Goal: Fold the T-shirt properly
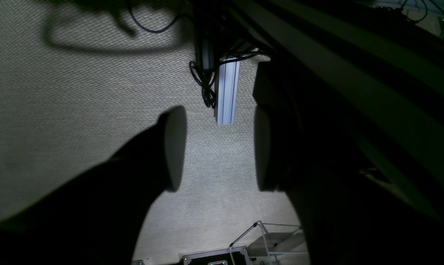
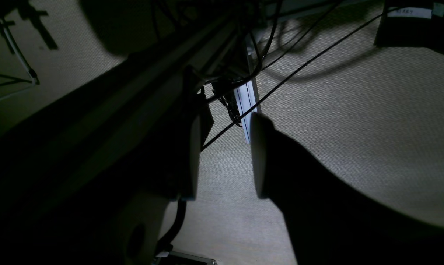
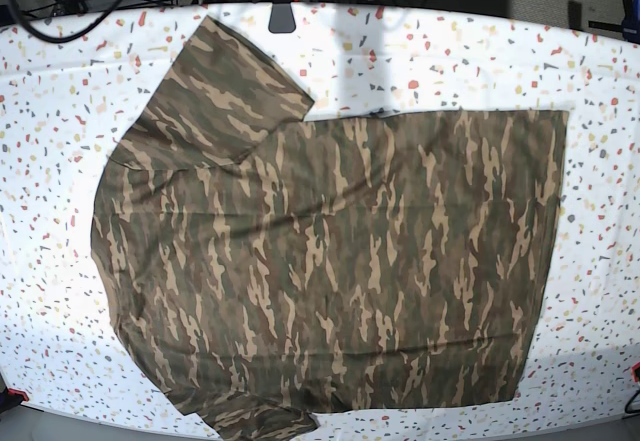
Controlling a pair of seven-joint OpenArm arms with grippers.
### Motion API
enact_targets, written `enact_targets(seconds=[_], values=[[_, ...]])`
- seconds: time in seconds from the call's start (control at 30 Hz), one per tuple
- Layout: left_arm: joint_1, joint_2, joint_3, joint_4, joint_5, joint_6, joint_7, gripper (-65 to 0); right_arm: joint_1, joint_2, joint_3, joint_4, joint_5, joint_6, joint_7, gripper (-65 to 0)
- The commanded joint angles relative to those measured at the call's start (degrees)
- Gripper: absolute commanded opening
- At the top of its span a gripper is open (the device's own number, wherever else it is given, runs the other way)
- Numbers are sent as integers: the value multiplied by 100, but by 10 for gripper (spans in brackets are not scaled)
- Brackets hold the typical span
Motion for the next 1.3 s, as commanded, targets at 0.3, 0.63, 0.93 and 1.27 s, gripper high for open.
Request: enact_targets(seconds=[0.3,0.63,0.93,1.27], values=[[79,13,4,17,120,-31,-4830,-358,48,-9,9,24,2,87,-4,-413],[549,13,4,133,76,35,-8600,-358,81,20,9,24,4,94,2457,-413],[601,15,4,146,76,35,-8600,-358,125,271,9,24,0,94,2881,-413],[612,20,4,621,74,35,-8600,-358,122,415,9,22,2,94,2861,-413]])
